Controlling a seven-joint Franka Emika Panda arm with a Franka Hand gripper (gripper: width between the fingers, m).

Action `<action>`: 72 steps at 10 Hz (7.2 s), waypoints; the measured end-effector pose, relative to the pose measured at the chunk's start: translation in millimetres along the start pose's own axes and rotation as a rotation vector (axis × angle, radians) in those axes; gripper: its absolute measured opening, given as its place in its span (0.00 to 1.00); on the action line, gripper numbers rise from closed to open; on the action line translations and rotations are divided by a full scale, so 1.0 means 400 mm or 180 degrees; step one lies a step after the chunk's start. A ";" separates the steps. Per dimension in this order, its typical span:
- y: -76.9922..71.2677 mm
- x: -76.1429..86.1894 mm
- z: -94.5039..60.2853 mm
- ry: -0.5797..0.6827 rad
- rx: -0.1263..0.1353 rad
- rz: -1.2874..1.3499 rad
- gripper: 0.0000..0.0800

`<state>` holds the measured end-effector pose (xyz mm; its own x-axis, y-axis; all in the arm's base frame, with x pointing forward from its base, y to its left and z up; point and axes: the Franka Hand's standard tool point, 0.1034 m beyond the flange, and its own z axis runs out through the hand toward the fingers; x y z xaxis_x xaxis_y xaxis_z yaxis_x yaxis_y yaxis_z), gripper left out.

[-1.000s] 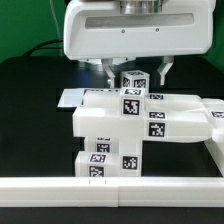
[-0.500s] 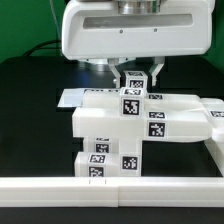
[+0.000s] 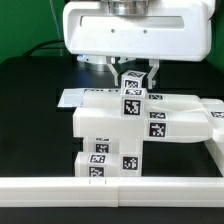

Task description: Assemble chair

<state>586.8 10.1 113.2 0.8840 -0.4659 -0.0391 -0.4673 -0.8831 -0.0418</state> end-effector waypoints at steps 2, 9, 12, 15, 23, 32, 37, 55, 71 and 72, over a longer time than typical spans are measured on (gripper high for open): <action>-0.003 -0.001 0.000 -0.0001 0.0004 0.0429 0.36; -0.013 -0.004 0.000 -0.0078 0.0148 0.2230 0.36; -0.017 -0.004 -0.001 -0.0125 0.0187 0.2816 0.36; -0.016 -0.006 0.002 -0.0124 0.0179 0.2484 0.76; -0.010 -0.005 0.008 -0.0080 0.0181 0.0939 0.81; 0.054 0.023 -0.016 -0.0015 0.0211 0.0756 0.81; 0.103 0.014 -0.014 0.0038 0.0197 0.0397 0.81; 0.008 0.008 -0.125 0.0004 0.0311 0.0341 0.81; -0.014 0.014 -0.009 0.0052 -0.0058 -0.0198 0.35; -0.014 0.014 -0.009 0.0053 -0.0058 -0.0148 0.36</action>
Offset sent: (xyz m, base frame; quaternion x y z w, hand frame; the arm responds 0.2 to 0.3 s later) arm 0.0000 0.0000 0.0000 0.0000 0.0000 0.1938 0.9810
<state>594.4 12.4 116.9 0.9049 -0.4251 -0.0210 -0.4256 -0.9046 -0.0249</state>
